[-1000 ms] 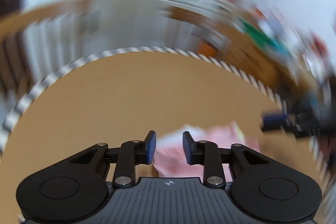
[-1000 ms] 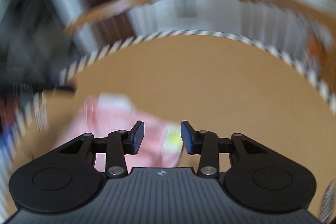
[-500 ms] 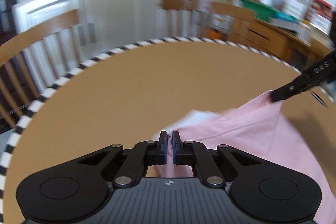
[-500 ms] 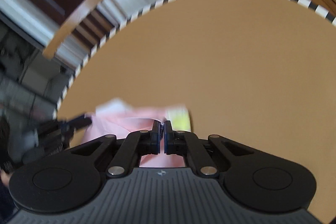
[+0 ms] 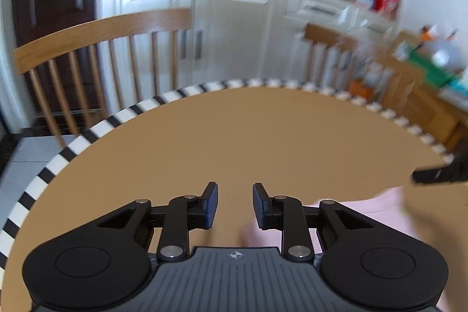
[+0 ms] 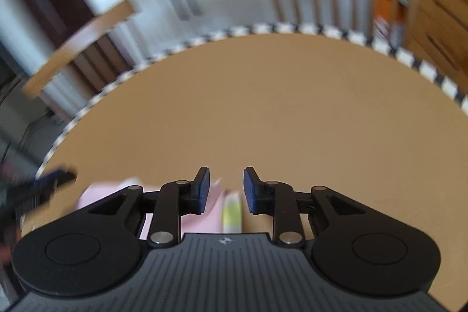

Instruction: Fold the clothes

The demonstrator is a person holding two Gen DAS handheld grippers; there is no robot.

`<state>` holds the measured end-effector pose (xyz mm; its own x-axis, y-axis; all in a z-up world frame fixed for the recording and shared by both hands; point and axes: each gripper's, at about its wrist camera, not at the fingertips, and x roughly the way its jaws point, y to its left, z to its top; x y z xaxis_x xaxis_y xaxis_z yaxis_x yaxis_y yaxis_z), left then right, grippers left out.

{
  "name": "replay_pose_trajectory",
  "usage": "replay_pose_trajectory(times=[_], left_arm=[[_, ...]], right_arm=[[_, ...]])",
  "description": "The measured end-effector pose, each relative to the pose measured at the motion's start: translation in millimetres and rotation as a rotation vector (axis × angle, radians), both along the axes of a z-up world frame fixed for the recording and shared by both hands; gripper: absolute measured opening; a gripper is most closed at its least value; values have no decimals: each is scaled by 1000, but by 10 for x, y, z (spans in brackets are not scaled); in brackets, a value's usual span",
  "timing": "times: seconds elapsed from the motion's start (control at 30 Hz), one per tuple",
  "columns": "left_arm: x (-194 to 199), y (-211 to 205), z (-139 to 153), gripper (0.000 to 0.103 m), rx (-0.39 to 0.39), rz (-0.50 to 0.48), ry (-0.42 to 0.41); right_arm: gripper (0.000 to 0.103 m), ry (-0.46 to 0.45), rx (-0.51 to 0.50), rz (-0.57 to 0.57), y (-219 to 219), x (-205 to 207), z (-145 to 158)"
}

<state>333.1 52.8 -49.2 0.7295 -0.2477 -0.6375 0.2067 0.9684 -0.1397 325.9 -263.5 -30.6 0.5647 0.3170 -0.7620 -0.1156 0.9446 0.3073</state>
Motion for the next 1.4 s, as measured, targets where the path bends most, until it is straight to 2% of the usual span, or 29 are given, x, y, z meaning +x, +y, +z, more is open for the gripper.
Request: replay_pose_trajectory(times=[0.1,0.17,0.2,0.23,0.27,0.37,0.47,0.53,0.6,0.67,0.73,0.8,0.9,1.0,1.07,1.2,1.4], left_arm=[[-312,-177,-18,34,1,-132,23],[-467,-341,-105,35,3,-202,51],[-523,-420,-160,35,9,-227,60],[-559,-486,-233,35,31,-232,63],[-551,-513,-290,35,53,-213,64],[-454,-544,-424,33,100,-116,76],[-325,-501,-479,24,105,-42,75],[-277,-510,-484,24,121,-31,71],[-265,-471,-393,24,83,4,94],[-462,-382,-200,30,20,7,80],[-735,-297,-29,32,-44,-13,76],[-1084,-266,48,34,-91,-63,102],[-1593,-358,-30,35,-98,-119,150],[-1945,-494,-228,35,-55,-130,194],[-2075,-520,-347,35,-50,-113,200],[-2165,-624,-367,35,13,-123,165],[-2021,-570,-395,36,-39,-86,192]], right_arm=[[25,47,-14,105,65,-440,-113],[24,94,-6,121,103,-646,-256],[19,101,-4,116,127,-710,-314],[6,101,-4,110,153,-765,-363],[3,101,-5,104,179,-820,-411],[2,62,-13,87,152,-917,-366],[2,78,34,39,50,-853,-341],[4,91,38,30,13,-858,-368],[7,105,56,-12,-38,-881,-371],[8,48,98,-15,-90,-1052,-211],[8,-24,70,41,-105,-1326,-37],[6,-14,51,98,-112,-1634,33],[6,49,44,173,11,-1987,-71],[5,65,5,201,105,-2171,-195],[6,72,-2,199,123,-2207,-239],[6,57,-12,210,191,-2170,-214],[7,82,-59,248,365,-2048,-331]])
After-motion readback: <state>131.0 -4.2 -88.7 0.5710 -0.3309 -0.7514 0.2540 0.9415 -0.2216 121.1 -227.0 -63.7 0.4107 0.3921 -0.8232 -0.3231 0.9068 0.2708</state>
